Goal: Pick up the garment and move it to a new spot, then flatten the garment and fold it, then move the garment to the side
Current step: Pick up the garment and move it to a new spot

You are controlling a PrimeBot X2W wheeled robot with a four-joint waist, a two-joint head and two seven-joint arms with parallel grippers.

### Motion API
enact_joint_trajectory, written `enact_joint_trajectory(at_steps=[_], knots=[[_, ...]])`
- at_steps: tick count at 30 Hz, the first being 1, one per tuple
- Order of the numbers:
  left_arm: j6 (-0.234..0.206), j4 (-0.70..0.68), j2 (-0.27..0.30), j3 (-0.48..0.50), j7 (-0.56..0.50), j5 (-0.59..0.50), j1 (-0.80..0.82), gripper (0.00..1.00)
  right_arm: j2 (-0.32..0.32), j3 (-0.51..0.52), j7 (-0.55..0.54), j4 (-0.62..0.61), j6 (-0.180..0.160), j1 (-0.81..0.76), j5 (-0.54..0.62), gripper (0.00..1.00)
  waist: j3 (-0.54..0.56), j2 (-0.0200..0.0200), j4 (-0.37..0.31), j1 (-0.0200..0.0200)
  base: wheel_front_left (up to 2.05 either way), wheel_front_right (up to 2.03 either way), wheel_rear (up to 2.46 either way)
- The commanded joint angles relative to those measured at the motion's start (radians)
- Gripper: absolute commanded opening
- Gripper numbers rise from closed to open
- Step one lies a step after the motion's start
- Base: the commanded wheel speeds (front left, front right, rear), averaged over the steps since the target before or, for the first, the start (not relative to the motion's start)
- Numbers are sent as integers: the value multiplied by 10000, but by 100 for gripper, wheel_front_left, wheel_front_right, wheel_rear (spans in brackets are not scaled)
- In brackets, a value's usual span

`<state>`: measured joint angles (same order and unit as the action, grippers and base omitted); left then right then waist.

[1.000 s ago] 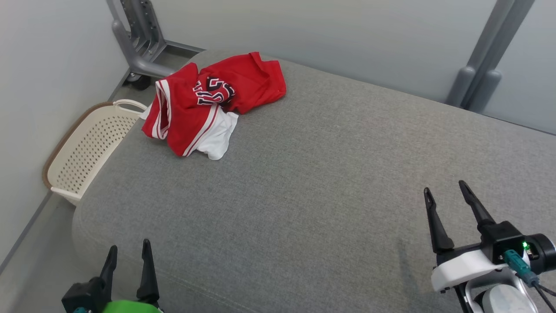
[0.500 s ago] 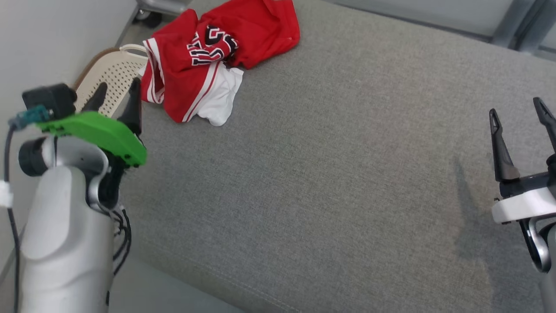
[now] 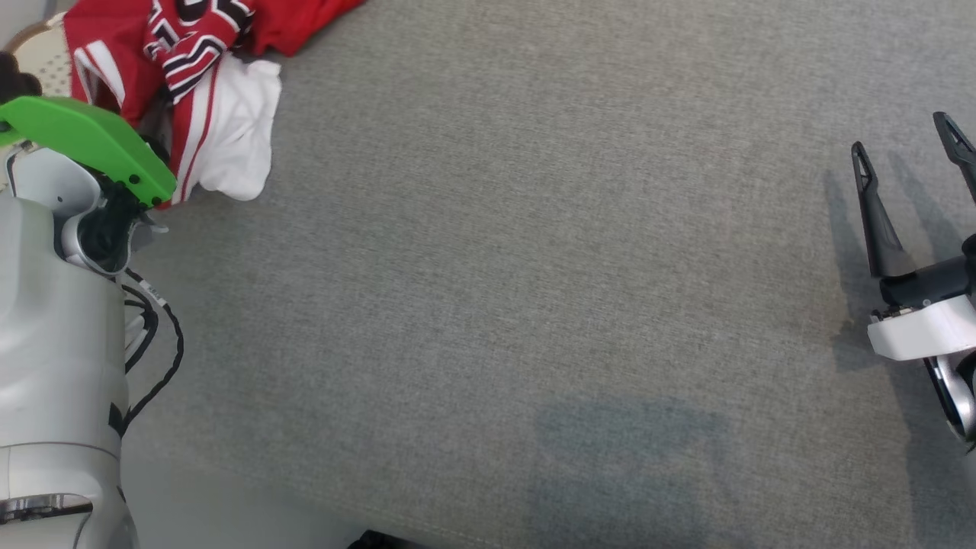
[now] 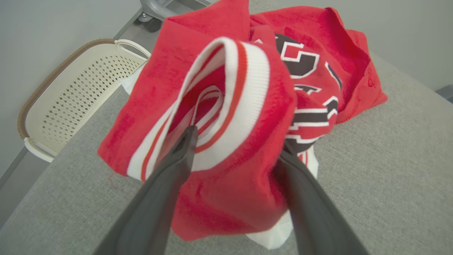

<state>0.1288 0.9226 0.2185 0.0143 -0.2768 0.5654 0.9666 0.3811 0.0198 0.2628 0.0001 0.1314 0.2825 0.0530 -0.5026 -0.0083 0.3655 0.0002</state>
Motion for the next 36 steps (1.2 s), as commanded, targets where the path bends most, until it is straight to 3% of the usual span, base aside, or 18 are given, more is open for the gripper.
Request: enact_joint_trajectory(at_steps=[1, 4, 5, 6, 7, 12, 16, 24, 30, 33, 36], knots=[[24, 326, 137, -46, 133, 45, 257, 100, 94, 37, 28, -111, -14, 71, -88, 100, -910, 83, -1102, -2, 0, 0, 0], [27, 766, 257, -153, 316, 8, 359, 100, 157, 101, 28, -232, -14, -42, -115, 100, -958, 83, -1251, -2, 0, 0, 0], [28, 965, 283, -241, 412, -44, 388, 84, 207, 140, 28, -282, -14, -106, -120, 100, -981, 83, -1293, -2, 0, 0, 0], [29, 1139, 302, -336, 534, -96, 434, 31, 238, 194, 26, -335, -14, -140, -148, 100, -1010, 83, -1319, -2, 0, 0, 0], [29, 1294, 288, -391, 660, -119, 485, 0, 258, 249, 20, -394, -14, -176, -166, 100, -1027, 83, -1330, -2, 0, 0, 0], [42, 1657, -31, -1105, 680, 48, 507, 0, 124, 522, 19, -423, -14, -292, -204, 100, -849, 83, -1191, -2, 0, 0, 0], [70, 784, 15, -2380, 547, 306, 470, 0, -130, 547, 21, -145, -14, -258, -165, 100, -420, 83, -980, -2, 0, 0, 0], [31, -2846, 1036, -4664, -156, 2666, 176, 0, -1064, 449, 25, 254, -14, -295, -288, 100, 914, 83, -1062, -2, 0, 0, 0], [31, -5297, 1340, -4629, -1104, 4680, 86, 0, -1891, 548, 26, 400, -14, -168, -361, 100, 1530, 83, -1605, -2, 0, 0, 0], [-495, -6450, 921, -4541, -1579, 5344, -236, 0, -2280, 716, 26, 416, -14, -238, -405, 100, 1688, 83, -1951, -2, 0, 0, 0], [-1567, -7696, 617, -4614, -2065, 5644, -710, 0, -2614, 871, 26, 413, -14, -288, -437, 100, 1753, 83, -2358, -2, 0, 0, 0]])
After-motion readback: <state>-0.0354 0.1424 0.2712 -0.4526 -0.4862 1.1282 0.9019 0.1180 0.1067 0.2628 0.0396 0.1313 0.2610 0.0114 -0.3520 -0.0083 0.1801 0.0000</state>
